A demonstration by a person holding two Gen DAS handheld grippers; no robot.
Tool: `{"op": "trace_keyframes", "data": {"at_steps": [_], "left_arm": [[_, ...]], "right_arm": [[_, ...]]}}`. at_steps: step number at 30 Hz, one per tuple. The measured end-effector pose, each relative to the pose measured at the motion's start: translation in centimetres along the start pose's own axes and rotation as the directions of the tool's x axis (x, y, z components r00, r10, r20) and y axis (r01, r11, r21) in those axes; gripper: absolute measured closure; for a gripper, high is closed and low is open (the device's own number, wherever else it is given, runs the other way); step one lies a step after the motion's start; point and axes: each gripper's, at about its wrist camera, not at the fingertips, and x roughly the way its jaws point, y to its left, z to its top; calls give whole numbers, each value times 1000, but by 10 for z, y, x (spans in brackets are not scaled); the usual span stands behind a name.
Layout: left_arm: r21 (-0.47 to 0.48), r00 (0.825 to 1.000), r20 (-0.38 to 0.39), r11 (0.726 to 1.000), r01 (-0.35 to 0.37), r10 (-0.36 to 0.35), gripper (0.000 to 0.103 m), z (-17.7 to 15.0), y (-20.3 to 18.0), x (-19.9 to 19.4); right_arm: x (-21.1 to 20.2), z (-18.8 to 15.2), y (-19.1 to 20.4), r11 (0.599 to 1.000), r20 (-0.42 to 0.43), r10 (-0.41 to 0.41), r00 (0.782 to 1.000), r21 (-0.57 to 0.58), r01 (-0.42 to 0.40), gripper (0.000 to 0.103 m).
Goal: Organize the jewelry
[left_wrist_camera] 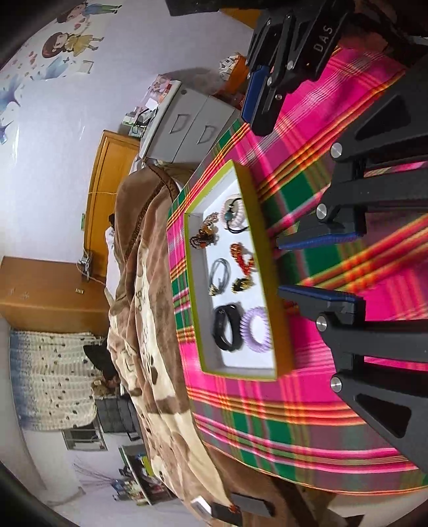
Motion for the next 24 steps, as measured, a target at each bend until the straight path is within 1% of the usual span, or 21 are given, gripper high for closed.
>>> {"op": "trace_keyframes", "data": {"at_steps": [8,10,17,24], "left_arm": [[-5,998,22,998,-60,60,81,-30,-8,-35],[-13,997,31,998,-65,66,81,-37,-9,-43],[-23,995,46,996,-87,88,81,-57,-12,-57],[-26,993,55,994,-106,107,81,-64,-9,-61]], "right_arm": [[-28,-30,18,1000,19,18,1000,-11,-18,74],[-33,-35,22,1000,23,16,1000,-16,-16,74],[-43,-52,28,1000,18,7,1000,-23,-6,72],[-46,-62,29,1000,7,-1,1000,-19,1,70]]}}
